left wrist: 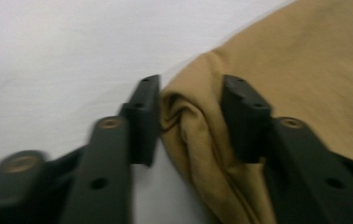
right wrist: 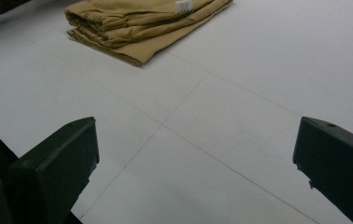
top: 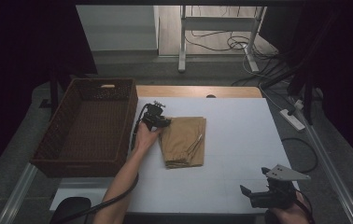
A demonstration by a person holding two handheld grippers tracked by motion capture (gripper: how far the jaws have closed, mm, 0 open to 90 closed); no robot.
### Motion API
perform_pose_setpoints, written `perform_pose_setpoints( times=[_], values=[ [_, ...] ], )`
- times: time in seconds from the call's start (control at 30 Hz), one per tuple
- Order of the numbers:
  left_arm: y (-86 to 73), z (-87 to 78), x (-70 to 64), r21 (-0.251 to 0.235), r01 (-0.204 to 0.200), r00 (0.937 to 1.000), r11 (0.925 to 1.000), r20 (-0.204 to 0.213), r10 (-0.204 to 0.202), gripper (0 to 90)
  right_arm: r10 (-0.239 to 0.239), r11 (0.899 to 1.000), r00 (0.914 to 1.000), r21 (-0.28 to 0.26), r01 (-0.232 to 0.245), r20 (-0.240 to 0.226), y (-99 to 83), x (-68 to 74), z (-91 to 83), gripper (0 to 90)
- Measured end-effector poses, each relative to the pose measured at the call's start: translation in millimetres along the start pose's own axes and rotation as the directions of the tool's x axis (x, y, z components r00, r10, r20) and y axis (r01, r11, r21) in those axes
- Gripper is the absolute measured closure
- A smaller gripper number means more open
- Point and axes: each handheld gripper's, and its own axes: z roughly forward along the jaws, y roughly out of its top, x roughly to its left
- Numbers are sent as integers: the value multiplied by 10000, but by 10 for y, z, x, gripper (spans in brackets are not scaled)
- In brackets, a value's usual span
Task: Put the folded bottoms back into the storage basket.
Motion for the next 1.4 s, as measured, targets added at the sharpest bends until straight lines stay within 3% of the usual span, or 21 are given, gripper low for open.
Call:
perform_pose_setpoints(
  times=[0.1,0.37,0.53,0.7,0.9,1.13,1.4],
  values=[
    [-44,-1,16,-254,194,9994,9995,307,-186,728,-132,9999,9999,46,132,24,5,12,8,11],
    [-93,2,9,-602,101,9996,9981,283,-84,739,-93,9974,9998,-723,79,-188,70,33,-8,11],
    [-104,5,24,-667,173,9991,9976,403,-146,738,-471,9971,9959,-633,423,-775,167,84,87,11],
    [-111,4,20,-697,147,9993,9975,367,-121,738,-1037,9929,9899,-679,974,-966,247,129,190,11],
    [-119,6,15,-753,192,9993,9970,343,-167,738,-870,9931,9857,-909,743,-1441,310,148,310,11],
    [-126,9,15,-814,321,9989,9962,371,-291,737,-629,9970,9790,-561,529,-1941,372,169,519,11],
    [-131,8,31,-819,420,9981,9958,479,-381,737,-647,9978,9674,-18,663,-2448,448,244,776,11]
  ],
)
